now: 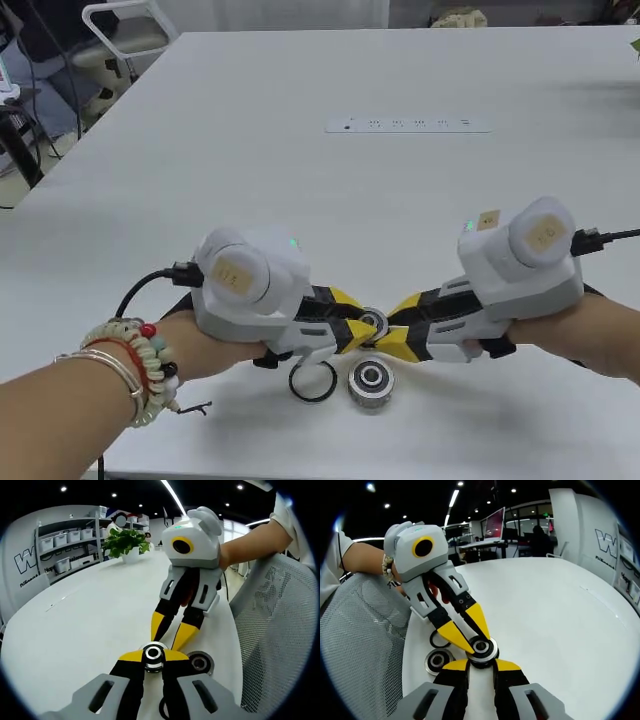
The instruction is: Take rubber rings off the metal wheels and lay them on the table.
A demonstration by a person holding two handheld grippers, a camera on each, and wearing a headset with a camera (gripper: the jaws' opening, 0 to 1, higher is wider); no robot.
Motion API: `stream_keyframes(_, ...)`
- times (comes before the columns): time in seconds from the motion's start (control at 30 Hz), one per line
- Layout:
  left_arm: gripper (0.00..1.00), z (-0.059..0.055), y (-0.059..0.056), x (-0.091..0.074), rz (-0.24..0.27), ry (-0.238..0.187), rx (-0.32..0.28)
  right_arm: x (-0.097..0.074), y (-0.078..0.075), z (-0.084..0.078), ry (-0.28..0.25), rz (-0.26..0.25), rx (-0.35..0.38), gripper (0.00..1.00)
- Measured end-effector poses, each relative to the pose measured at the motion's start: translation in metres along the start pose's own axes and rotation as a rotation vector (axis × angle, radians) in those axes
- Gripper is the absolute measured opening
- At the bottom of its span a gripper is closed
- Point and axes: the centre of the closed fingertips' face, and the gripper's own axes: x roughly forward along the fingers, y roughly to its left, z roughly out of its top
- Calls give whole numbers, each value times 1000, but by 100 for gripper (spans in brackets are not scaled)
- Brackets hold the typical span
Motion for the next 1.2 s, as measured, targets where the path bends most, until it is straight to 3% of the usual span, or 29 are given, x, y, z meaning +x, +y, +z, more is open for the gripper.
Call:
stream_keyframes(0.17, 8, 0, 0, 0, 2, -1, -1, -2, -1, -5, 16, 1, 7, 4)
stream_keyframes(0.43, 8, 0, 0, 0, 5, -2, -9, -2, -2, -5, 33, -16, 30, 0)
stream_keyframes(0.57, 8, 0, 0, 1, 7, -3, -10, -2, -5, -6, 50, -28, 84, 0)
stream_keyframes(0.7, 8, 0, 0, 1, 9, -2, -10, -2, -7, -7, 63, -41, 217, 0)
stream_keyframes(0.83, 7, -1, 1, 0, 11, -1, -13, -3, -12, -7, 59, -62, 305, 0)
stream_keyframes(1.2, 7, -1, 2, 0, 14, 0, -15, -4, -16, -5, 39, -90, 439, 0)
